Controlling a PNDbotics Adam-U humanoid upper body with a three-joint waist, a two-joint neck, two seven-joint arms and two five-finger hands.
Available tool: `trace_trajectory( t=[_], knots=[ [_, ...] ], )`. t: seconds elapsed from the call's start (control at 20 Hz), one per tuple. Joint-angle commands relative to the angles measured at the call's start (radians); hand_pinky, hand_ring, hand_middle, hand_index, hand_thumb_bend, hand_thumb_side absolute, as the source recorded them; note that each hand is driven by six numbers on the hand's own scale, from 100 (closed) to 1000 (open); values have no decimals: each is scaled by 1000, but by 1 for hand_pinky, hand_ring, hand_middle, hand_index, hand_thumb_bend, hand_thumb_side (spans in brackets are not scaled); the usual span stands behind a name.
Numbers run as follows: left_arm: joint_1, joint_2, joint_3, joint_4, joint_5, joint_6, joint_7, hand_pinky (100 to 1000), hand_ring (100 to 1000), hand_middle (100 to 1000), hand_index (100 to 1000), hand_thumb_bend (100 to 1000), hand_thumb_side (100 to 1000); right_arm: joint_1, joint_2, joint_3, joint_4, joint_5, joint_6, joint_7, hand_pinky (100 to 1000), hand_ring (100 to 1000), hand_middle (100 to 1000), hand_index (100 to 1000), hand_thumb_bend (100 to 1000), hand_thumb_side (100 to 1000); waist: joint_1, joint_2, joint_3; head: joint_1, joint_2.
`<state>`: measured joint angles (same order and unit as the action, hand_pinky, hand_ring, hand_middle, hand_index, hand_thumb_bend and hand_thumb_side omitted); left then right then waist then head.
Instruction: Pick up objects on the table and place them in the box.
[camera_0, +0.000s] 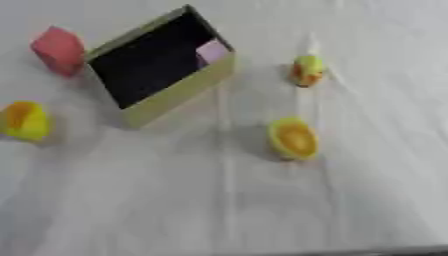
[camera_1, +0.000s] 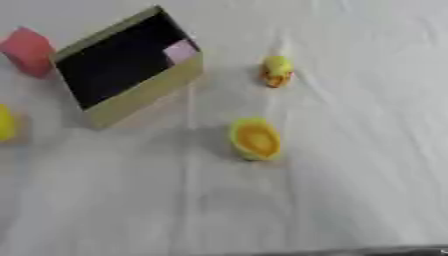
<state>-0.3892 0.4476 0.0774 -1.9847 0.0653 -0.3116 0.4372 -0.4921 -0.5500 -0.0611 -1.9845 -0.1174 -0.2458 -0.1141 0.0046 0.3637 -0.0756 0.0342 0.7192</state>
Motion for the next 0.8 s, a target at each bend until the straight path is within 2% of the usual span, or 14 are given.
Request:
trace_trajectory(
  t=[0.05,0.2,0.35,0.5,0.8],
  knots=[
    [-8,13,5,-15,-2,-1,2,699,660,699,823,459,543,-6,-18,-8,-15,-4,-2,4,863,776,738,831,100,683,-1,-17,-1,-2,-12],
    [-7,14,4,-15,-2,-1,1,699,660,699,823,459,543,-4,-23,-6,-15,-2,-2,6,864,777,739,832,100,684,-2,-15,1,-2,-10],
    [-5,19,3,-15,-3,-1,0,700,660,699,823,458,543,6,-63,2,-15,13,-4,14,863,781,742,835,100,675,-5,-16,1,1,-8],
    [-1,24,3,-15,-4,-1,0,700,661,699,823,458,543,18,-143,20,-15,52,-6,24,862,784,745,837,100,661,-10,-17,1,5,-6],
    [5,35,0,-15,-6,1,-3,700,662,700,823,457,544,23,-363,89,-15,202,25,68,853,793,759,848,100,642,-22,-21,-4,10,-2]
  ],
)
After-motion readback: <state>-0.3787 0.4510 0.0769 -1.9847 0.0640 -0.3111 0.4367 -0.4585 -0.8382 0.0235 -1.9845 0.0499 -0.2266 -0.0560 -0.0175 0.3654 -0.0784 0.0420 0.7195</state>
